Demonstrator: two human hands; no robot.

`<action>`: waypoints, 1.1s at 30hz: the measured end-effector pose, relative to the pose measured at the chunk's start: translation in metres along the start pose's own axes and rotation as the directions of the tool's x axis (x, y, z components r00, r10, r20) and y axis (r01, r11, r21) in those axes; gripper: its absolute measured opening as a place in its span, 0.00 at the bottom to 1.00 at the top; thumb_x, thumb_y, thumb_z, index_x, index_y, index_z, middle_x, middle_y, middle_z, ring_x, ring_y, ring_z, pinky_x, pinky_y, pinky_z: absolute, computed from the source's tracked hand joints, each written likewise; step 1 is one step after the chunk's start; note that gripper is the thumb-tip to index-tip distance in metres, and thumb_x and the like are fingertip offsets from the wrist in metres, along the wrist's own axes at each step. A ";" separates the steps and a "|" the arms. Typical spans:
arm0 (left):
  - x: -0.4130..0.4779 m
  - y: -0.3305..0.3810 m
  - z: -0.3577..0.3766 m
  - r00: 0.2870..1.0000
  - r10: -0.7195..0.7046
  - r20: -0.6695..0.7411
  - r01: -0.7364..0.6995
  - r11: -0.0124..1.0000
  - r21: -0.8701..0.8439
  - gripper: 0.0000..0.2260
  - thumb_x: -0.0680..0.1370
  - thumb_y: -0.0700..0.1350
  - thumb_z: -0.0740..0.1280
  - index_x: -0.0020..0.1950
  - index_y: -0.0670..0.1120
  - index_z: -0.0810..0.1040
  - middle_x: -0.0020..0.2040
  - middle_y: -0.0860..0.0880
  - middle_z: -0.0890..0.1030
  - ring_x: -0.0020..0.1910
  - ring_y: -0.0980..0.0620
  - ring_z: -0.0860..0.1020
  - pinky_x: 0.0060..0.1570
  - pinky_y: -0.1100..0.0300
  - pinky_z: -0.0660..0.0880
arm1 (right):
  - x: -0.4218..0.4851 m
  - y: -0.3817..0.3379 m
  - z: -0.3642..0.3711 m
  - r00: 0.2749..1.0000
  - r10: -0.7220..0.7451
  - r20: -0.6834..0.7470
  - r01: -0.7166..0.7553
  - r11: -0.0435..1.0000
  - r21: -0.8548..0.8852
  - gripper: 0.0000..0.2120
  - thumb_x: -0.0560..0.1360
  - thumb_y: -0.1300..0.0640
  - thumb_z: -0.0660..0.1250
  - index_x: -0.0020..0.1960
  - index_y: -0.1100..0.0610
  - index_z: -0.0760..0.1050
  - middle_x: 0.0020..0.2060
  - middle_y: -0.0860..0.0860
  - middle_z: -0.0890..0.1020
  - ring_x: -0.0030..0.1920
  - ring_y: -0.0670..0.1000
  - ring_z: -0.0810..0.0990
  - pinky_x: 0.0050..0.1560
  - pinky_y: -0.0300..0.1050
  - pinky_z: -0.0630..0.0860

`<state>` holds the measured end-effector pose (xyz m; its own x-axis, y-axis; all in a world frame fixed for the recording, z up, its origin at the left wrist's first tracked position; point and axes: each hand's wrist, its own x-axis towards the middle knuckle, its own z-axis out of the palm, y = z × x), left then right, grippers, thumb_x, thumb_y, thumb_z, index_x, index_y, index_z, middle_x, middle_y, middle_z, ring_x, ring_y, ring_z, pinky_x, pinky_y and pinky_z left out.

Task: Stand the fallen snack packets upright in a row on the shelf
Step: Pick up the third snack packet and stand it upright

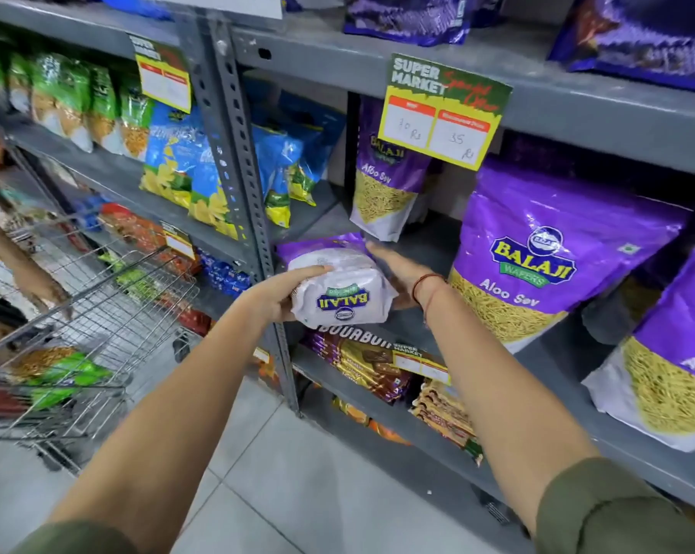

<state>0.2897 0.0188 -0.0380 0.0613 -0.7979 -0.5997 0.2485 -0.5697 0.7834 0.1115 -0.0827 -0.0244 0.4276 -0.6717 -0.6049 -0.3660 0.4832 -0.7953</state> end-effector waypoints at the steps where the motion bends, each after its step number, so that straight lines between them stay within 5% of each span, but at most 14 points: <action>1: -0.001 -0.003 -0.001 1.000 -0.007 0.022 0.007 1.000 0.016 0.28 0.70 0.56 0.72 0.67 0.44 0.75 0.66 0.40 0.77 0.67 0.42 0.74 0.69 0.46 0.69 | 0.000 0.001 0.005 0.995 -0.006 0.100 0.000 0.998 0.060 0.32 0.71 0.35 0.65 0.63 0.59 0.76 0.56 0.60 0.80 0.59 0.60 0.79 0.66 0.55 0.72; 3: -0.003 -0.010 -0.005 0.998 -0.028 0.051 0.028 1.000 0.010 0.27 0.67 0.60 0.73 0.60 0.45 0.80 0.59 0.41 0.82 0.60 0.43 0.80 0.59 0.49 0.77 | 0.000 0.002 0.019 0.979 -0.044 0.199 0.026 0.996 0.089 0.23 0.74 0.39 0.64 0.55 0.57 0.80 0.49 0.58 0.83 0.52 0.57 0.81 0.65 0.51 0.73; 5: -0.001 -0.017 -0.010 0.997 -0.043 0.066 0.047 0.998 -0.051 0.25 0.66 0.62 0.71 0.53 0.44 0.83 0.50 0.41 0.86 0.48 0.44 0.84 0.46 0.52 0.82 | 0.001 0.007 0.029 0.973 -0.045 0.227 0.027 0.996 0.084 0.14 0.76 0.44 0.64 0.45 0.55 0.80 0.37 0.54 0.85 0.40 0.51 0.83 0.53 0.46 0.77; 8: 0.003 -0.021 -0.019 0.998 0.021 0.051 -0.014 0.990 -0.137 0.32 0.63 0.63 0.72 0.59 0.43 0.80 0.55 0.40 0.84 0.53 0.42 0.82 0.52 0.49 0.79 | -0.004 0.011 0.036 0.970 -0.084 0.229 0.057 0.991 0.122 0.09 0.76 0.52 0.66 0.42 0.56 0.79 0.31 0.51 0.85 0.33 0.49 0.83 0.39 0.40 0.80; 10: 0.004 -0.017 -0.021 0.997 0.057 0.050 -0.046 0.980 -0.196 0.32 0.62 0.63 0.73 0.59 0.43 0.80 0.55 0.41 0.84 0.52 0.42 0.83 0.48 0.49 0.81 | -0.008 0.013 0.036 0.972 -0.158 0.175 0.133 0.980 0.149 0.07 0.73 0.55 0.71 0.46 0.59 0.80 0.37 0.54 0.86 0.35 0.51 0.84 0.38 0.41 0.81; 13: 0.003 -0.007 -0.021 0.994 0.104 0.025 -0.097 0.977 -0.192 0.28 0.60 0.62 0.75 0.53 0.45 0.82 0.49 0.43 0.86 0.46 0.45 0.85 0.40 0.52 0.82 | -0.010 0.022 0.029 0.968 -0.247 0.036 0.239 0.959 0.156 0.23 0.65 0.54 0.78 0.56 0.62 0.78 0.50 0.60 0.85 0.47 0.57 0.85 0.49 0.49 0.82; 16: -0.003 0.004 -0.019 0.988 0.153 0.003 -0.152 0.982 -0.109 0.24 0.60 0.59 0.76 0.50 0.47 0.82 0.44 0.46 0.87 0.42 0.48 0.86 0.36 0.56 0.81 | -0.010 0.025 0.019 0.942 -0.323 0.090 0.313 0.943 0.111 0.19 0.63 0.53 0.79 0.51 0.57 0.81 0.47 0.57 0.86 0.47 0.56 0.84 0.52 0.52 0.80; 22: -0.006 0.043 -0.014 0.892 0.452 0.009 -0.452 0.891 0.039 0.25 0.64 0.50 0.77 0.59 0.46 0.79 0.56 0.47 0.84 0.53 0.47 0.83 0.49 0.55 0.81 | -0.008 -0.012 0.005 0.848 -0.527 0.055 0.524 0.849 0.064 0.22 0.59 0.50 0.79 0.51 0.52 0.80 0.51 0.51 0.85 0.52 0.51 0.83 0.59 0.50 0.77; 24: -0.005 0.061 -0.011 0.863 0.504 0.030 -0.505 0.862 0.038 0.25 0.66 0.50 0.76 0.61 0.46 0.78 0.57 0.48 0.84 0.55 0.48 0.82 0.53 0.53 0.80 | -0.007 -0.025 -0.001 0.819 -0.573 0.012 0.572 0.819 0.050 0.15 0.64 0.55 0.78 0.49 0.52 0.82 0.51 0.53 0.84 0.52 0.51 0.82 0.61 0.49 0.76; 29: -0.003 0.108 -0.008 0.722 0.686 -0.090 -0.682 0.727 0.077 0.03 0.74 0.44 0.71 0.47 0.47 0.82 0.42 0.54 0.87 0.43 0.55 0.85 0.43 0.60 0.81 | -0.004 -0.061 -0.018 0.707 -0.689 -0.157 0.701 0.712 0.033 0.13 0.68 0.65 0.75 0.51 0.60 0.79 0.46 0.55 0.84 0.40 0.44 0.84 0.44 0.41 0.80; 33: -0.008 0.141 -0.014 0.644 0.753 -0.134 -0.739 0.658 0.145 0.04 0.73 0.43 0.71 0.39 0.48 0.83 0.35 0.54 0.86 0.36 0.58 0.83 0.40 0.64 0.80 | -0.006 -0.087 -0.026 0.673 -0.702 -0.232 0.717 0.696 -0.026 0.15 0.67 0.64 0.76 0.52 0.62 0.78 0.50 0.56 0.83 0.42 0.48 0.84 0.43 0.41 0.82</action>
<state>0.3374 -0.0523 0.0748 0.3557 -0.9168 0.1814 -0.0218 0.1859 0.9823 0.1197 -0.1355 0.0491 0.3533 -0.9217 0.1603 0.0307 -0.1599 -0.9867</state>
